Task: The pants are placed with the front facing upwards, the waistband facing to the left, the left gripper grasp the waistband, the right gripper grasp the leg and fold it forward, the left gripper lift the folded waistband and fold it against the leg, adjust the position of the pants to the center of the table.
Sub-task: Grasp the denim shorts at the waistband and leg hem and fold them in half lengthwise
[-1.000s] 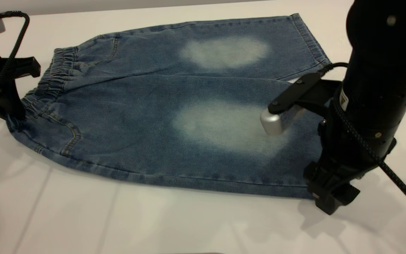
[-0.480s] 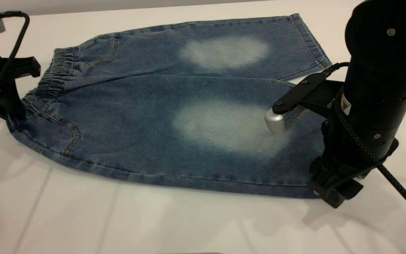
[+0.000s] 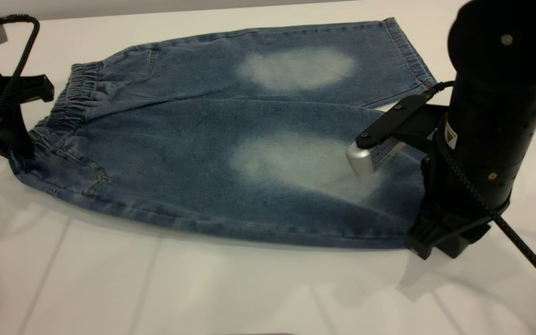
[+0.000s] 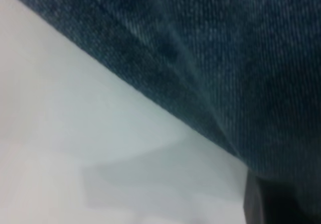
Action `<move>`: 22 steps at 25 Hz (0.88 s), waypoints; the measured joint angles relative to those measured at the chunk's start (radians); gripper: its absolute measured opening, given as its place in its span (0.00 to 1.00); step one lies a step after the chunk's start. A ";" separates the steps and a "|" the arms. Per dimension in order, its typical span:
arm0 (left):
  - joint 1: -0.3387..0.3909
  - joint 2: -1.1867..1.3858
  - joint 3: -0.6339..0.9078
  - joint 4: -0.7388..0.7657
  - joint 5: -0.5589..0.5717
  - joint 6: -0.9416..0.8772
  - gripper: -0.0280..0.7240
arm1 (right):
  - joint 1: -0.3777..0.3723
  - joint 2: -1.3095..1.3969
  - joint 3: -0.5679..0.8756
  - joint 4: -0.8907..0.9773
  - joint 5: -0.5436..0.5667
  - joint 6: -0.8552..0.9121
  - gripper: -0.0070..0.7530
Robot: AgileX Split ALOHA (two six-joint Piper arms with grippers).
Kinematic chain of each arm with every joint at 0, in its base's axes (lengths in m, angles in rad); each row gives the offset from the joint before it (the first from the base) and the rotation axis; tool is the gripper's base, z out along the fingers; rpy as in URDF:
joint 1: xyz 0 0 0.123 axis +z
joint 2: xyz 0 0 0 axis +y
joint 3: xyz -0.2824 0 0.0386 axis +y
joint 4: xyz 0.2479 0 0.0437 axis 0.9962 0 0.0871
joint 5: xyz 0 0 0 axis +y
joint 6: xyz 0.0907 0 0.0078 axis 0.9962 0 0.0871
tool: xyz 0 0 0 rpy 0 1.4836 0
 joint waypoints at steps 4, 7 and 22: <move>0.000 -0.024 -0.028 -0.002 0.065 0.001 0.12 | 0.000 -0.075 -0.043 0.001 0.078 0.000 0.05; 0.000 -0.039 -0.072 -0.002 0.121 0.001 0.12 | -0.001 -0.150 -0.088 0.001 0.092 0.000 0.05; 0.000 -0.040 -0.220 -0.210 0.096 0.004 0.12 | -0.154 -0.197 -0.261 0.036 0.064 -0.001 0.05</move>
